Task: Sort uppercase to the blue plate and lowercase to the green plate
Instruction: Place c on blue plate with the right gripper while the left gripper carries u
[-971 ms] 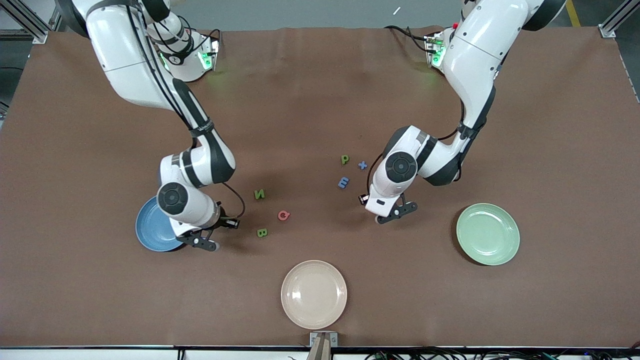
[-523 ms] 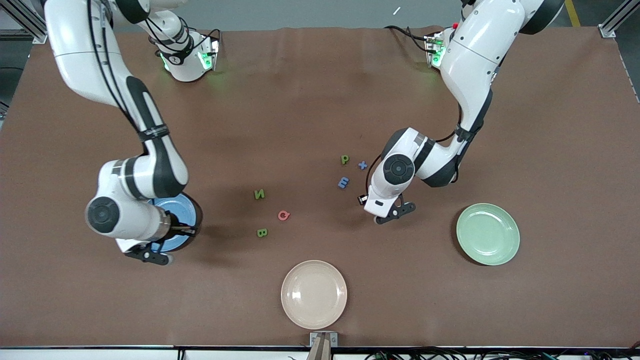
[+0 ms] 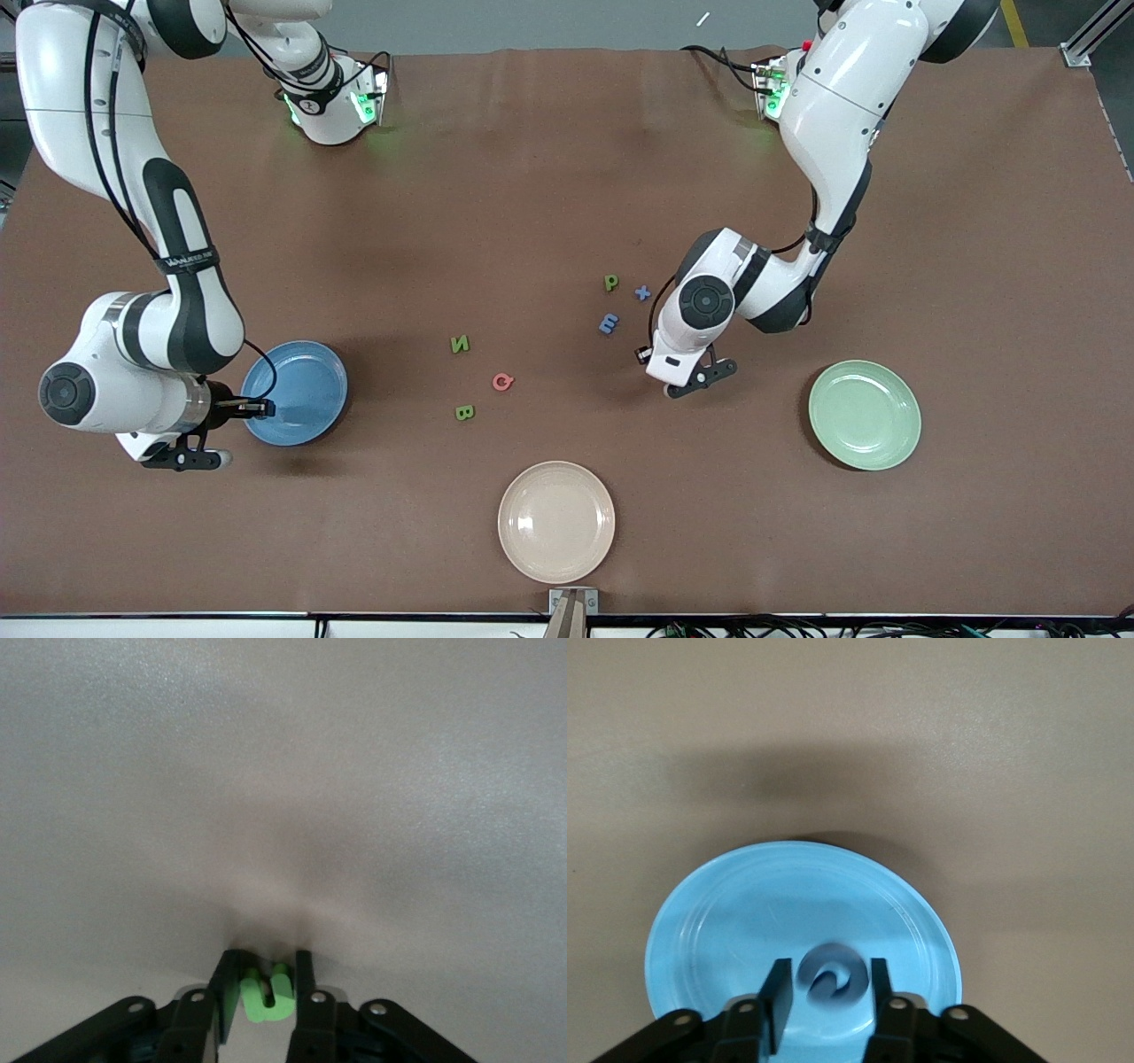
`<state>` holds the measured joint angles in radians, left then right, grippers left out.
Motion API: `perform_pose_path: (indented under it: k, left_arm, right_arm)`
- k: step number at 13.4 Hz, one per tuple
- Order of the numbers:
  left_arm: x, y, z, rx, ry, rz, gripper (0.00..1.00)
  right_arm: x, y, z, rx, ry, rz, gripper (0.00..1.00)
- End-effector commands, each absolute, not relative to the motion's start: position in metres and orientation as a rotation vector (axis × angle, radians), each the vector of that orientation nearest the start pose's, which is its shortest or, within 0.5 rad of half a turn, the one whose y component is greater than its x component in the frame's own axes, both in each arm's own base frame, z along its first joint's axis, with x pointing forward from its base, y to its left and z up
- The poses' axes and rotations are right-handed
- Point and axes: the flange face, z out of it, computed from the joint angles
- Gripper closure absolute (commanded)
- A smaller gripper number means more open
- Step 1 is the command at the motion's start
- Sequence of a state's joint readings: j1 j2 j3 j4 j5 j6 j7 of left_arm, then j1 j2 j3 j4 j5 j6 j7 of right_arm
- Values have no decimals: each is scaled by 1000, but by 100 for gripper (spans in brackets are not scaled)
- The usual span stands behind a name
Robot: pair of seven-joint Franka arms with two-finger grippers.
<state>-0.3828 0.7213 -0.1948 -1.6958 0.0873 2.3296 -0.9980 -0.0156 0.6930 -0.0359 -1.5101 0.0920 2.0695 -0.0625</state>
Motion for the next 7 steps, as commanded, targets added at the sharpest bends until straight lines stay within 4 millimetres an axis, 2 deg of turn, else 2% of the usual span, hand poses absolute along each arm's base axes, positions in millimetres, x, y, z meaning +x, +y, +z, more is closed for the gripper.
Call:
perform_pose_path:
  k: [1,3,4,7]
  left_arm:
    - [566,-356,173,-3056,-633,138,77]
    - [568,-354,177,-3055,-634,133,90]
    - [571,-352,181,-3057,-641,125,95]
    - [585,-340,206,-3071,-667,70,98]
  right_arm:
    - [694,-13,246,-3063,18,209,0]
    - [693,8,246,-3054,113,224,0]
    - [690,33,246,-3058,177,236,0]
    - [683,119,250,-3052,478,231,0]
